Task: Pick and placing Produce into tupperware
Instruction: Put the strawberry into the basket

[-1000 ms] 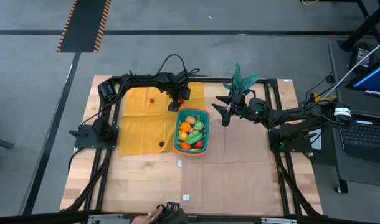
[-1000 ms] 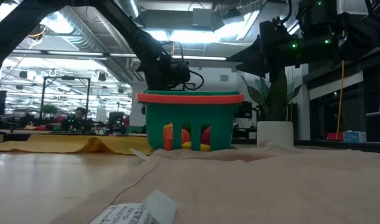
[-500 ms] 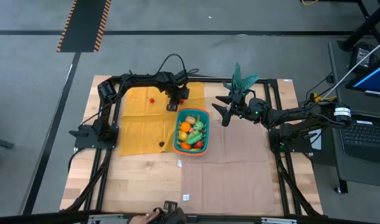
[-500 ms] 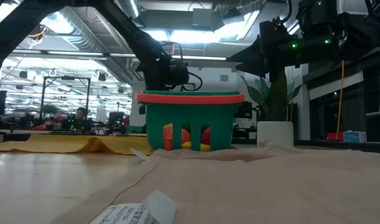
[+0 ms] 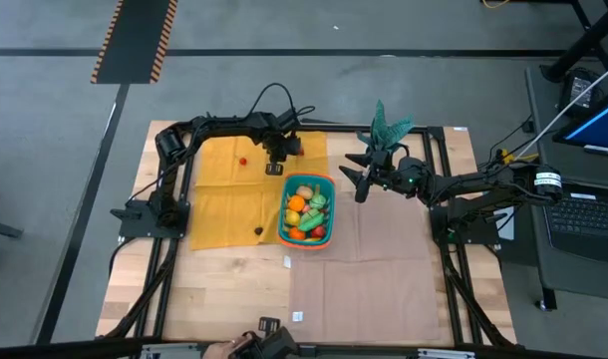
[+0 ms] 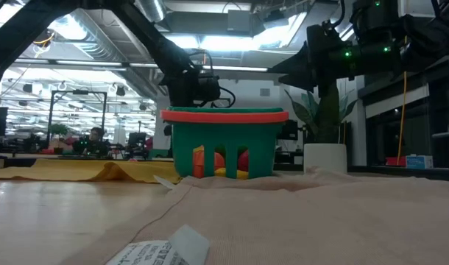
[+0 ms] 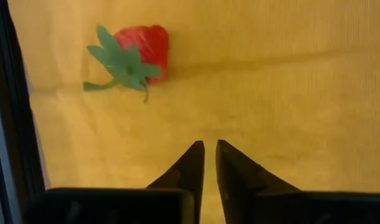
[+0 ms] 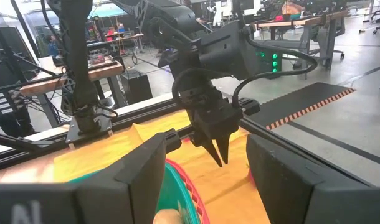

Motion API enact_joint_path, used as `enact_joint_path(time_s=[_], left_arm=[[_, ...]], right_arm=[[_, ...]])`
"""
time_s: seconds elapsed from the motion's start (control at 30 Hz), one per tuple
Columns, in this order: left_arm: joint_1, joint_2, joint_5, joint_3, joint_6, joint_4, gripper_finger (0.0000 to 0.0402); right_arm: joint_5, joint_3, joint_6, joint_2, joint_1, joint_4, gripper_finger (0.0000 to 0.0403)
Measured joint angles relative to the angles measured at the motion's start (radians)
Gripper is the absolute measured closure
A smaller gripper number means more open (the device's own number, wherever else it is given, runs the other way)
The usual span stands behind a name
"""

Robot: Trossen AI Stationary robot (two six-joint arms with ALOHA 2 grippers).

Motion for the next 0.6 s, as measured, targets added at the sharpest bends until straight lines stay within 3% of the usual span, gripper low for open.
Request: enact_joint_path(time_s=[0.4,0.6], left_arm=[[0.0,0.0,-0.058,0.0,0.002,0.034,0.0315],[0.004,0.0,-0.114,0.001,-0.008,0.023,0.0311]], right_arm=[[0.0,0.0,-0.004,0.0,0.0,0.0,0.0178],[0.0,0.0,-0.004,0.0,0.0,0.0,0.0178]])
